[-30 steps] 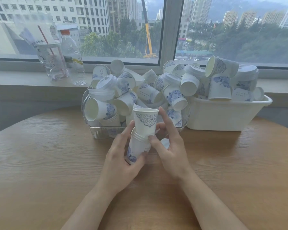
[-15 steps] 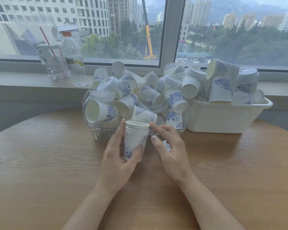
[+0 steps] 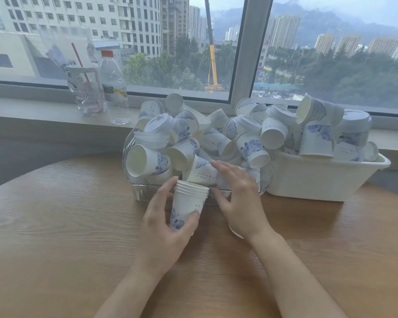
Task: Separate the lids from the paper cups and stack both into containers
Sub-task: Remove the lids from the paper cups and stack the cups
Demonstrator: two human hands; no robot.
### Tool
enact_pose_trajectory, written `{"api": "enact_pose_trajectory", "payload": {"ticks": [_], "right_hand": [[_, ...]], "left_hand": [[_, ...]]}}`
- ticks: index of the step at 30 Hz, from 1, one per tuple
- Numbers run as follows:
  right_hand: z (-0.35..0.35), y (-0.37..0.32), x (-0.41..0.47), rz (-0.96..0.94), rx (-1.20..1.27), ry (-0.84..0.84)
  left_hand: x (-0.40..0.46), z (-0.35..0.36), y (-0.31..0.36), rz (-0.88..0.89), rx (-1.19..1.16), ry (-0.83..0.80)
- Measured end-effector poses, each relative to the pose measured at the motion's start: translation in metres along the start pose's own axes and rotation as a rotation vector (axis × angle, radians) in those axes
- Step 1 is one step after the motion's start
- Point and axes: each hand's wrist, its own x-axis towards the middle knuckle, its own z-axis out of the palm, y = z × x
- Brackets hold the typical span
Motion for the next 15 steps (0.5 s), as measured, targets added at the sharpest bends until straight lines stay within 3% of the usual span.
{"api": "enact_pose_trajectory", "payload": {"ticks": [4, 7, 10, 15], "right_hand": [[-0.002, 0.002, 0.000, -0.021, -0.031, 0.069], [-0.012, -0.004, 0.002, 0.043, 0.180, 0.125], [-0.022, -0.017, 0.005, 0.164, 0.486, 0.064], [-0.017, -0.023, -0.002, 0.129, 0.621, -0.105]], "left_hand": [[0.001, 0.001, -0.002, -0.017, 0.012, -0.011], [0.000, 0.002, 0.001, -0.017, 0.010, -0.034], [0.000, 0.002, 0.003, -0.013, 0.003, -0.056], [-0.001, 0.003, 0.005, 0.003, -0.024, -0.075]]}}
